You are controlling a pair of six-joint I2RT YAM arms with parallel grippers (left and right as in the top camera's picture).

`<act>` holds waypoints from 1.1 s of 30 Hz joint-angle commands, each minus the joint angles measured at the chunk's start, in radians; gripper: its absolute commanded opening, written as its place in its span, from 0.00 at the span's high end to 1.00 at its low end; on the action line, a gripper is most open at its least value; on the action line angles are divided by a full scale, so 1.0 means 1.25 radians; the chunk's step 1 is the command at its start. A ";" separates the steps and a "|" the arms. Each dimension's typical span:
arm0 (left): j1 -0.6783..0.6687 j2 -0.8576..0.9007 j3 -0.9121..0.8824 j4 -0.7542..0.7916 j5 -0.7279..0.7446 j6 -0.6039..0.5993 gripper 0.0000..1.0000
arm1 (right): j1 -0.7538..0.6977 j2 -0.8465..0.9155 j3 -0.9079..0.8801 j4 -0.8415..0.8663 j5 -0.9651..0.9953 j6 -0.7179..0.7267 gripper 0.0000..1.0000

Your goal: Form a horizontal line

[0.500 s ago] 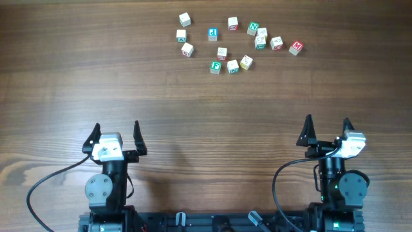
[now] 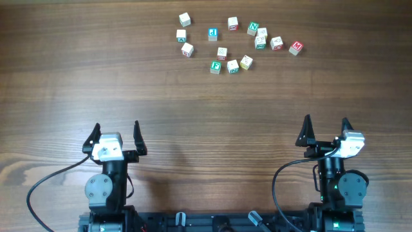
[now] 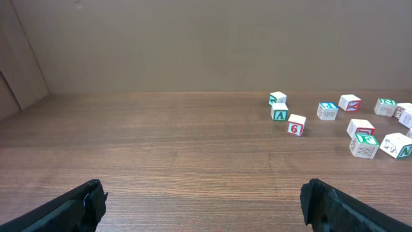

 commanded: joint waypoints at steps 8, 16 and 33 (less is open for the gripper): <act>0.005 -0.009 -0.007 0.004 -0.007 -0.011 0.00 | 0.003 -0.003 -0.001 0.002 -0.010 -0.014 0.00; 0.005 -0.009 -0.007 0.005 -0.008 -0.011 0.00 | 0.003 -0.003 -0.001 0.002 -0.009 -0.014 0.00; 0.005 -0.004 0.045 0.011 0.090 -0.027 0.00 | 0.003 -0.003 -0.001 0.002 -0.010 -0.014 0.00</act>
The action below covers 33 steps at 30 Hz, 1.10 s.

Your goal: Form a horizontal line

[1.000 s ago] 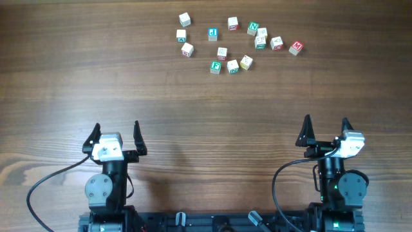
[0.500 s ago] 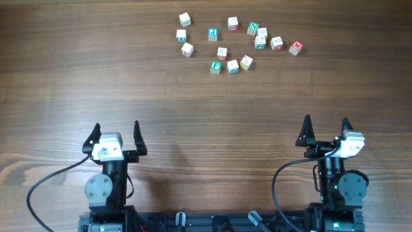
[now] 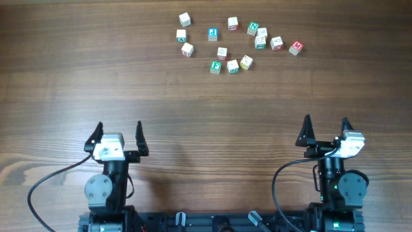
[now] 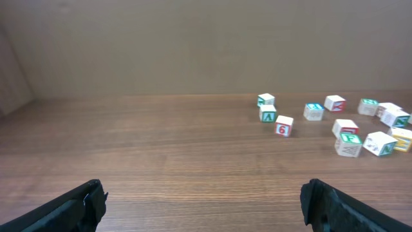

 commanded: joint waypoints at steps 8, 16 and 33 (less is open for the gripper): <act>0.005 0.059 0.148 -0.001 0.119 -0.060 0.00 | 0.003 -0.003 -0.001 0.002 -0.009 -0.014 0.00; 0.005 0.237 0.289 -0.001 0.182 -0.059 0.00 | 0.003 -0.003 -0.001 0.002 -0.009 -0.014 0.00; 0.004 0.544 0.588 -0.070 0.293 -0.059 0.00 | 0.003 -0.003 -0.001 0.002 -0.009 -0.014 0.00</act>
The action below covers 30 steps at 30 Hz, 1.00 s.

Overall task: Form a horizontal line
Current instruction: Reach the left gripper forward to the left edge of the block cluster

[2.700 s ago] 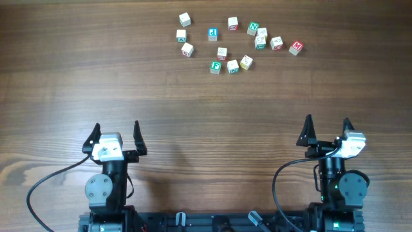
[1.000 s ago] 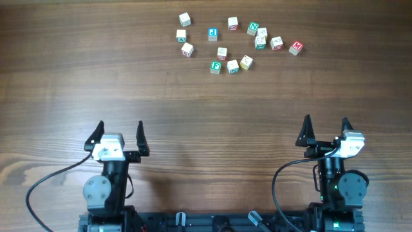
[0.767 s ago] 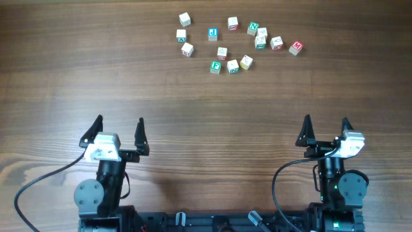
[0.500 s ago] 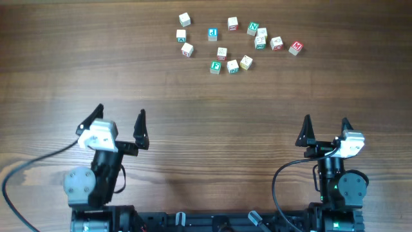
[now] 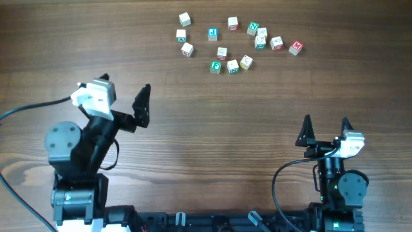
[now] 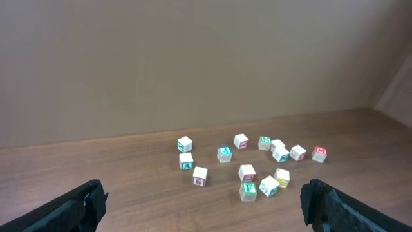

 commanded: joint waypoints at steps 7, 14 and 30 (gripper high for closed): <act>0.003 0.061 0.113 -0.005 0.103 -0.007 0.00 | 0.003 -0.004 -0.001 0.002 -0.010 -0.014 0.00; -0.036 0.135 0.182 -0.006 0.144 -0.007 0.00 | 0.003 -0.004 -0.001 0.002 -0.010 -0.014 0.00; -0.164 0.501 0.556 -0.143 0.116 0.002 0.00 | 0.003 -0.004 -0.001 0.002 -0.010 -0.014 0.00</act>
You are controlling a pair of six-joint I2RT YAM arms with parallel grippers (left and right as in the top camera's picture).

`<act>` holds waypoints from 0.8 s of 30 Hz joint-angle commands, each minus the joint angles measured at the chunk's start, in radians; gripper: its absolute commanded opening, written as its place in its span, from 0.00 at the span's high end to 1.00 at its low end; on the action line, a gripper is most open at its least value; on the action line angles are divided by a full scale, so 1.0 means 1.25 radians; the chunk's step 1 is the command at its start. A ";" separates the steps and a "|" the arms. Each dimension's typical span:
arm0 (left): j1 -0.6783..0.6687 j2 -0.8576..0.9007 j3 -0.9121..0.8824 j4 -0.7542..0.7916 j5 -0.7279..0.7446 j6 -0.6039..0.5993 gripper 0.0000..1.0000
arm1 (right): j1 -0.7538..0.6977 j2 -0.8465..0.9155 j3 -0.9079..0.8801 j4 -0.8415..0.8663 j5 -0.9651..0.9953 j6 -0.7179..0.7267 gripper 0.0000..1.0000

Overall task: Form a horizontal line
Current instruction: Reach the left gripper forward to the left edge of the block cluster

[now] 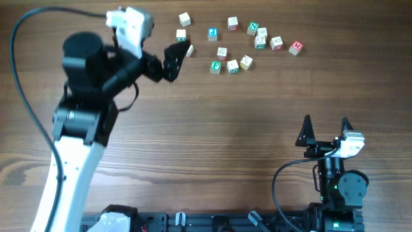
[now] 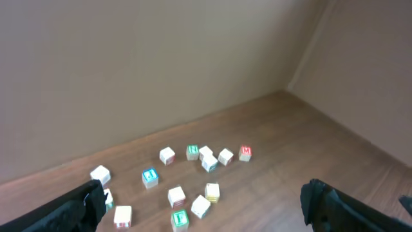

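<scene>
Several small lettered cubes lie scattered at the far middle of the table, from a white one (image 1: 185, 19) on the left to a red M cube (image 1: 295, 47) on the right. A green F cube (image 1: 215, 66) sits nearest to me. My left gripper (image 1: 166, 63) hangs open and empty, raised just left of the cluster, partly covering the leftmost cubes. From the left wrist view the cubes lie below, between my fingers (image 2: 77, 209), with the F cube (image 2: 179, 219) at the bottom. My right gripper (image 1: 325, 132) stands open and empty at the near right.
The brown wooden table (image 1: 257, 116) stretches between the cubes and the arm bases. The left arm's black cable (image 1: 26, 77) loops over the left side. Tan walls (image 2: 193, 64) rise behind the table's far edge and right side.
My left arm has moved farther forward and up, from mid-left of the table to just beside the cubes' left end. Its camera now looks down on the cluster. The right arm is unmoved.
Both grippers rested open at the near edge, with the cubes scattered far away. The left arm barely shifted, then stood lifted over the left middle of the table, and now reaches the cluster's left side. No cube has moved.
</scene>
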 commanded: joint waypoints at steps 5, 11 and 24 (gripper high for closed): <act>-0.004 0.179 0.287 -0.161 -0.013 0.004 0.00 | 0.003 -0.003 -0.001 0.002 -0.009 -0.014 0.00; -0.004 0.184 0.302 -0.291 0.002 -0.001 0.00 | 0.003 -0.003 -0.001 0.002 -0.009 -0.014 0.00; -0.029 0.185 0.302 -0.298 -0.130 -0.003 0.00 | 0.003 -0.003 -0.001 0.002 -0.009 -0.014 0.00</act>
